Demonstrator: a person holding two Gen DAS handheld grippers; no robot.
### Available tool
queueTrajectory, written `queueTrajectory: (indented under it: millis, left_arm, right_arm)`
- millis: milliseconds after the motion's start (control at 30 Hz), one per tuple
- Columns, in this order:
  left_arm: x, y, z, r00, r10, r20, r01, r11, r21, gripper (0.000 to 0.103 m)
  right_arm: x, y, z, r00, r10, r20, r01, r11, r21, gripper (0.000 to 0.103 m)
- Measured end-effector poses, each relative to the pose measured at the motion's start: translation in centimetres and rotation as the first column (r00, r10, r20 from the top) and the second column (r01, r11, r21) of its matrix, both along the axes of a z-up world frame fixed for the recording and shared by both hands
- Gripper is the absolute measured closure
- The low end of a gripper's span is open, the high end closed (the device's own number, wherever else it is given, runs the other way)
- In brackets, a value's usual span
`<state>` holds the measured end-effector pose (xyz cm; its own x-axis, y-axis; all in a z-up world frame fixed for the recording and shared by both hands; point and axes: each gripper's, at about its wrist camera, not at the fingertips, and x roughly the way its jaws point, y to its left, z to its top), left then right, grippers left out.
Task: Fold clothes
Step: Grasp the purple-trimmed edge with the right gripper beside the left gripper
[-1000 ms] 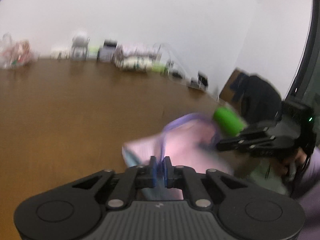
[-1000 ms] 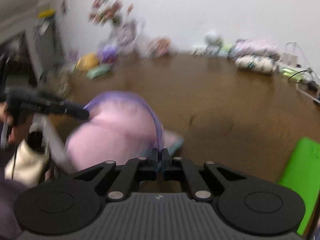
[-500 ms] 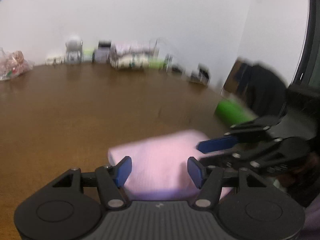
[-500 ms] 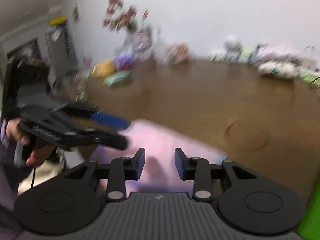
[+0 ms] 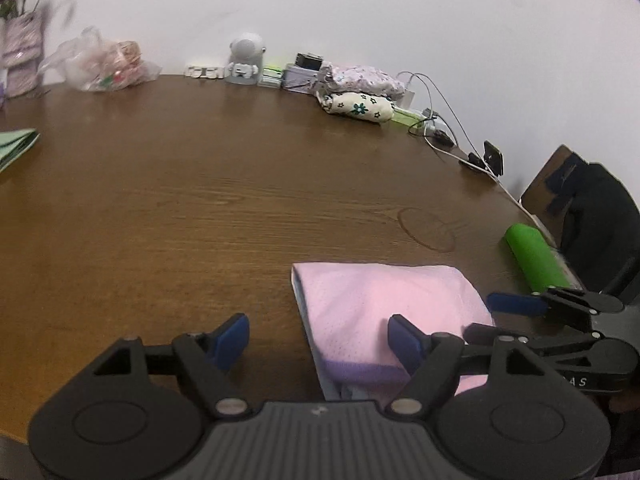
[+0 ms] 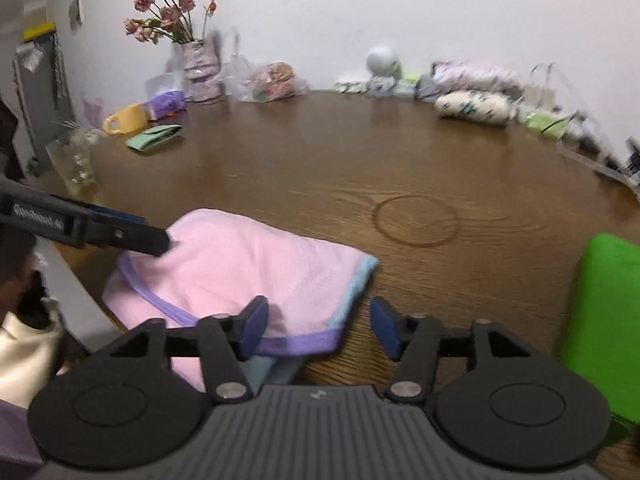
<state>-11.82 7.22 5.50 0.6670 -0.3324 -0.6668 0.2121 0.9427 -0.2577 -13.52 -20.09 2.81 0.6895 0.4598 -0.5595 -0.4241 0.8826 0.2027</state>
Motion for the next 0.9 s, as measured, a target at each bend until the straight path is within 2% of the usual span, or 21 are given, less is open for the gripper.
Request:
queueTrajectory:
  millis: [100,133,200,300,500,667,733,767,800,833,900]
  left_arm:
    - [-0.4,0.3,0.4,1.000,0.030,-0.001,-0.030,0.999,-0.018,0.027]
    - [-0.5,0.1,0.4,1.000,0.026,0.003,-0.026,0.999,-0.023,0.027]
    - [-0.7,-0.4,0.2,1.000,0.010,0.003,-0.010,1.000,-0.022,0.027]
    - [-1.0,-1.2,-0.1,1.000,-0.016,-0.002,0.016,1.000,-0.016,0.027]
    - [-1.0,-1.7,-1.3,0.999,-0.027,-0.039,0.027,1.000,0.003,0.027]
    - [-0.8,-1.9,-1.8,0.999,-0.045,-0.026,0.045,0.999,-0.002,0.026]
    - [-0.5,-2.1,-1.8,0.998,-0.059,-0.032,0.059,0.998,-0.014,0.030]
    - [-0.3,-2.2,-1.8,0.997,-0.066,-0.035,0.065,0.998,-0.019,0.034]
    - [-0.2,-2.3,-1.8,0.997,-0.072,-0.038,0.072,0.997,-0.025,0.048]
    - [0.0,-2.4,-1.9,0.996,-0.079,-0.041,0.078,0.996,-0.031,0.056]
    - [0.4,-2.5,-1.9,0.995,-0.093,-0.047,0.091,0.995,-0.042,0.061]
  right_arm:
    - [-0.7,-0.1,-0.1,1.000,-0.022,0.006,0.022,1.000,-0.010,0.032]
    - [-0.4,-0.2,0.0,1.000,-0.029,-0.006,0.029,0.999,0.018,0.032]
    - [-0.1,0.2,0.1,1.000,-0.030,0.000,0.030,0.999,0.016,0.031]
    - [-0.6,1.4,-0.4,1.000,-0.018,0.009,0.018,0.999,-0.032,0.031]
    - [-0.6,2.3,-1.2,1.000,0.003,-0.028,-0.003,1.000,-0.013,0.032]
    - [-0.8,2.6,-1.6,1.000,0.020,0.011,-0.020,1.000,-0.023,0.033]
    - [-0.8,2.6,-1.6,0.999,0.029,0.022,-0.029,0.999,-0.019,0.035]
    - [-0.8,2.6,-1.7,0.999,0.035,0.026,-0.035,0.999,-0.016,0.040]
    - [-0.8,2.6,-1.7,0.998,0.046,0.032,-0.045,0.999,-0.013,0.043]
    - [-0.9,2.6,-1.7,0.998,0.052,0.038,-0.052,0.999,-0.007,0.044]
    - [-0.9,2.6,-1.9,0.997,0.066,0.048,-0.066,0.998,0.008,0.057]
